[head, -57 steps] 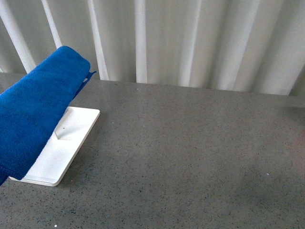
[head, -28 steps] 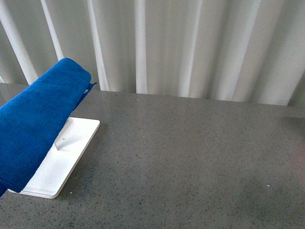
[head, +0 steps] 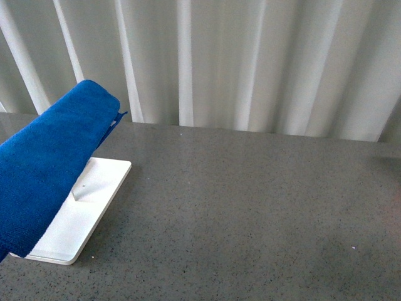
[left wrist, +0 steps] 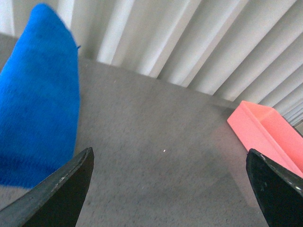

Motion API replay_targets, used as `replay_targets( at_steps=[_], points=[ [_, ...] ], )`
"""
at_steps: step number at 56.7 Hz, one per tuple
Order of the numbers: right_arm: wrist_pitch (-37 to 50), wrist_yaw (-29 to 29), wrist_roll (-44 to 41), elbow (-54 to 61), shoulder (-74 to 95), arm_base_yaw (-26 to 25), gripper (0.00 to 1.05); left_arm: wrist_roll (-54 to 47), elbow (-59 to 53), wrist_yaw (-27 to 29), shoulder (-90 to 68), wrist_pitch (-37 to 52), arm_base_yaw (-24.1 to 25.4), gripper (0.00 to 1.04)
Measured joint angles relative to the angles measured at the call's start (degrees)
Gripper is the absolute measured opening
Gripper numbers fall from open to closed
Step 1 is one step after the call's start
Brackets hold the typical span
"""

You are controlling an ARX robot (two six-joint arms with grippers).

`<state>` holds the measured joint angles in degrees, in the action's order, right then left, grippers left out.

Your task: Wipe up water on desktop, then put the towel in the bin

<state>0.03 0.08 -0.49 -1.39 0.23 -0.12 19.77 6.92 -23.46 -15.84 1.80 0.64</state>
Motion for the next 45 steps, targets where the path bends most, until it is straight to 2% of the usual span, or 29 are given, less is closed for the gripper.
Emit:
replay_targets(
  at_steps=[5,9,17,23,34,45],
  points=[
    [0.0,0.0,0.0,0.0,0.0,0.0,0.98,-0.1,4.2,4.5,-9.9,9.0,-5.2,0.98],
    [0.0,0.0,0.0,0.0,0.0,0.0,0.98,-0.7,7.9,5.8,-19.0,14.6,-8.3,0.98],
    [0.0,0.0,0.0,0.0,0.0,0.0,0.98,-3.5,16.3,7.4,-36.9,18.7,-12.0,0.98],
    [0.0,0.0,0.0,0.0,0.0,0.0,0.98,-5.6,23.8,7.3,-48.3,18.3,-12.6,0.98],
    [0.0,0.0,0.0,0.0,0.0,0.0,0.98,-8.0,39.5,4.6,-65.7,12.4,-11.3,0.98],
    [0.0,0.0,0.0,0.0,0.0,0.0,0.98,-16.4,56.0,1.4,-77.6,0.5,-9.5,0.98]
  ],
)
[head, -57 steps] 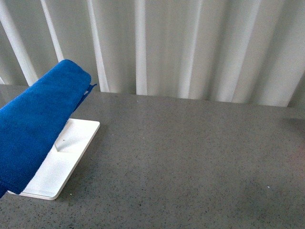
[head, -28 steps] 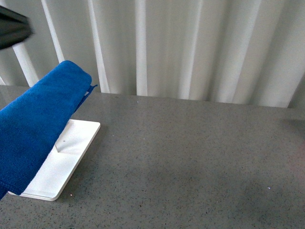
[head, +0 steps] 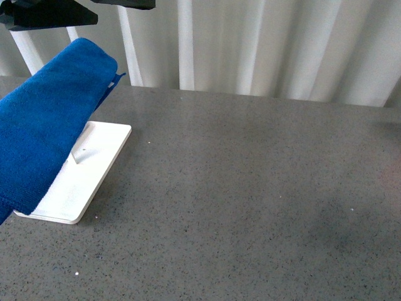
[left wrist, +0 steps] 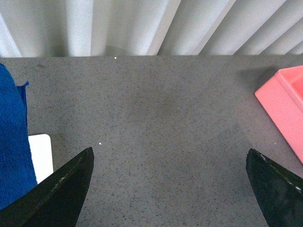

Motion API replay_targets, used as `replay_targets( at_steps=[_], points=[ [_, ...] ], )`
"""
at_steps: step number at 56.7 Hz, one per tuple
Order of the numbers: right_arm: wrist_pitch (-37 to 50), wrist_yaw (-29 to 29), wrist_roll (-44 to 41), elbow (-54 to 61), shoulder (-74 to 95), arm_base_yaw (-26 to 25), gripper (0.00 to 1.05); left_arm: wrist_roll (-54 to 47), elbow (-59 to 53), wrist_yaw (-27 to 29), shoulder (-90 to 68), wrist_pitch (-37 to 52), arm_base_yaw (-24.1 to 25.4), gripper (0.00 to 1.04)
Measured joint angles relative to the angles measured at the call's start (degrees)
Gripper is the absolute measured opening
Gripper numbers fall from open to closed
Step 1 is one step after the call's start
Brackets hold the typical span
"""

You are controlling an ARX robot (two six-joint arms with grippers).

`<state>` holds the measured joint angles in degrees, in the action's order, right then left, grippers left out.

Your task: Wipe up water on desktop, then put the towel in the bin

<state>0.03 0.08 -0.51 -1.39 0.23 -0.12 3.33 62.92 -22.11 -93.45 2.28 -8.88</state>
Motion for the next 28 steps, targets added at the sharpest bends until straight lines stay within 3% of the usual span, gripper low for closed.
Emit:
replay_targets(
  at_steps=[6,17,28],
  points=[
    [0.0,0.0,0.0,0.0,0.0,0.0,0.98,-3.8,9.0,-1.9,-7.4,-8.3,1.8,0.98],
    [0.0,0.0,0.0,0.0,0.0,0.0,0.98,-5.4,16.1,-0.9,-15.4,-11.2,2.7,0.98],
    [0.0,0.0,0.0,0.0,0.0,0.0,0.98,-2.6,22.3,5.2,-22.3,-14.8,3.4,0.98]
  ],
)
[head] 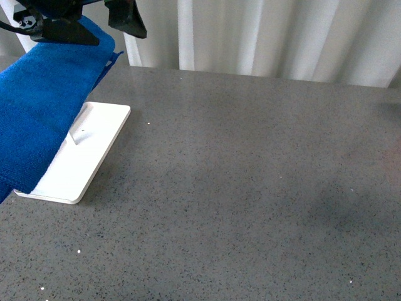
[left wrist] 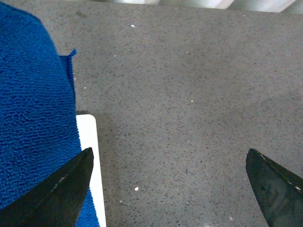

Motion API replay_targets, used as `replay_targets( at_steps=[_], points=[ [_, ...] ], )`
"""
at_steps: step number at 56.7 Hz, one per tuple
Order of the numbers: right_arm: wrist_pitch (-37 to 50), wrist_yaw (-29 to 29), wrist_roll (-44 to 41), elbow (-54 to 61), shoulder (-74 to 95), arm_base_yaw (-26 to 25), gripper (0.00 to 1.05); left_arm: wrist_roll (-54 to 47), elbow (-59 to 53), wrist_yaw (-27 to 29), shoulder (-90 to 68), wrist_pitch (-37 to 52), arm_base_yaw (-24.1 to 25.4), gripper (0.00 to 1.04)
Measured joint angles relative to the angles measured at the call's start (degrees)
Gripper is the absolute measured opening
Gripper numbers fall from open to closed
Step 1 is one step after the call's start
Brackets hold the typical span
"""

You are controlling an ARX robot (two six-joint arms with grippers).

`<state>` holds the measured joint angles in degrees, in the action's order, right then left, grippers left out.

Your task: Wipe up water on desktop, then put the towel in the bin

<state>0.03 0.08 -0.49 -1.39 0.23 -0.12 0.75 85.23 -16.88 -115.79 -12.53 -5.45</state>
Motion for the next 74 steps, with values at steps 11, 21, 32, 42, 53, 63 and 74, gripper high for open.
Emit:
replay_targets(
  at_steps=[11,21,32,42,53,63,74],
  points=[
    [0.0,0.0,0.0,0.0,0.0,0.0,0.98,-0.6,3.0,1.3,-1.8,0.0,1.0,0.98],
    [0.0,0.0,0.0,0.0,0.0,0.0,0.98,-10.1,5.8,2.1,-1.6,2.5,1.4,0.98],
    [0.0,0.0,0.0,0.0,0.0,0.0,0.98,-17.1,8.0,5.0,-6.0,6.4,4.3,0.98],
    [0.0,0.0,0.0,0.0,0.0,0.0,0.98,-18.7,6.5,6.1,-9.3,8.2,6.1,0.98],
    [0.0,0.0,0.0,0.0,0.0,0.0,0.98,-20.0,5.2,6.0,-9.3,9.4,6.5,0.98],
    [0.0,0.0,0.0,0.0,0.0,0.0,0.98,-21.4,3.1,5.2,-9.3,10.1,6.7,0.98],
    [0.0,0.0,0.0,0.0,0.0,0.0,0.98,-22.8,1.6,5.0,-9.3,11.0,6.6,0.98]
  ],
)
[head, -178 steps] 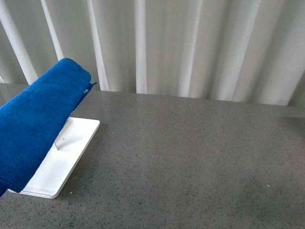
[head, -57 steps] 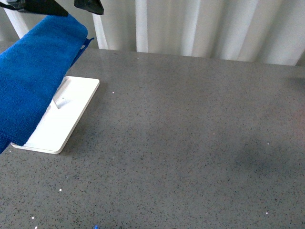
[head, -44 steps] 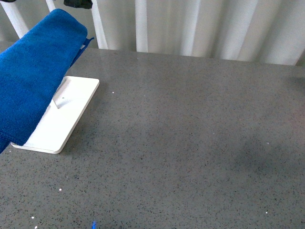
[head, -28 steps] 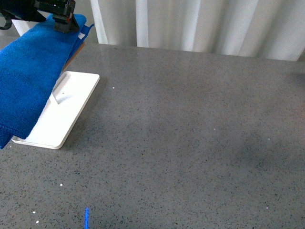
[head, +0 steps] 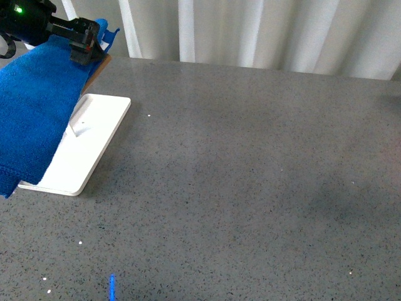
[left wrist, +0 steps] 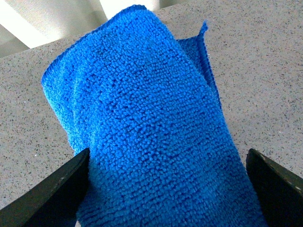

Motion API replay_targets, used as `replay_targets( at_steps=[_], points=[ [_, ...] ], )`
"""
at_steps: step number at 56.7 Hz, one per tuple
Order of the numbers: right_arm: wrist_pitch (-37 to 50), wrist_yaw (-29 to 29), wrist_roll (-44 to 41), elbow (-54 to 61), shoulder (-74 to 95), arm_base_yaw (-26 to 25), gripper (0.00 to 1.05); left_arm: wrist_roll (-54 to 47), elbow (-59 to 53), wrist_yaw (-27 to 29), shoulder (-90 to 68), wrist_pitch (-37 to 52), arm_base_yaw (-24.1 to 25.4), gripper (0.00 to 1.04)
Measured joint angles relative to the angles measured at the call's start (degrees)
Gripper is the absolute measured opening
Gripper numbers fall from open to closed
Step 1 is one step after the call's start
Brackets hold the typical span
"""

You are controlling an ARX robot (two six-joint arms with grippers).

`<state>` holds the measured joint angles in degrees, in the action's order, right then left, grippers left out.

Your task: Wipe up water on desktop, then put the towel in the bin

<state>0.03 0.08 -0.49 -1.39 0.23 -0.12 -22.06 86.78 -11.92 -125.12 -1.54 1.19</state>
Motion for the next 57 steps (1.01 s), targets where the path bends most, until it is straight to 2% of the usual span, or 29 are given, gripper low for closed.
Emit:
replay_targets(
  at_steps=[4,7,18,26,30,37,57],
  points=[
    [0.0,0.0,0.0,0.0,0.0,0.0,0.98,-0.2,-0.1,0.1,0.0,0.2,-0.1,0.92],
    [0.0,0.0,0.0,0.0,0.0,0.0,0.98,-0.2,-0.1,0.3,0.1,0.3,-0.2,0.82],
    [0.0,0.0,0.0,0.0,0.0,0.0,0.98,-0.2,-0.1,1.0,0.6,0.4,-0.2,0.54],
    [0.0,0.0,0.0,0.0,0.0,0.0,0.98,-0.1,-0.2,0.9,1.9,0.3,-0.2,0.23],
    [0.0,0.0,0.0,0.0,0.0,0.0,0.98,0.2,-0.5,0.0,2.6,0.3,-0.3,0.11],
    [0.0,0.0,0.0,0.0,0.0,0.0,0.98,0.9,-1.1,-0.9,3.7,-0.3,-0.7,0.07],
    [0.0,0.0,0.0,0.0,0.0,0.0,0.98,5.6,-1.1,-6.8,12.4,-1.6,-1.3,0.07]
  ],
)
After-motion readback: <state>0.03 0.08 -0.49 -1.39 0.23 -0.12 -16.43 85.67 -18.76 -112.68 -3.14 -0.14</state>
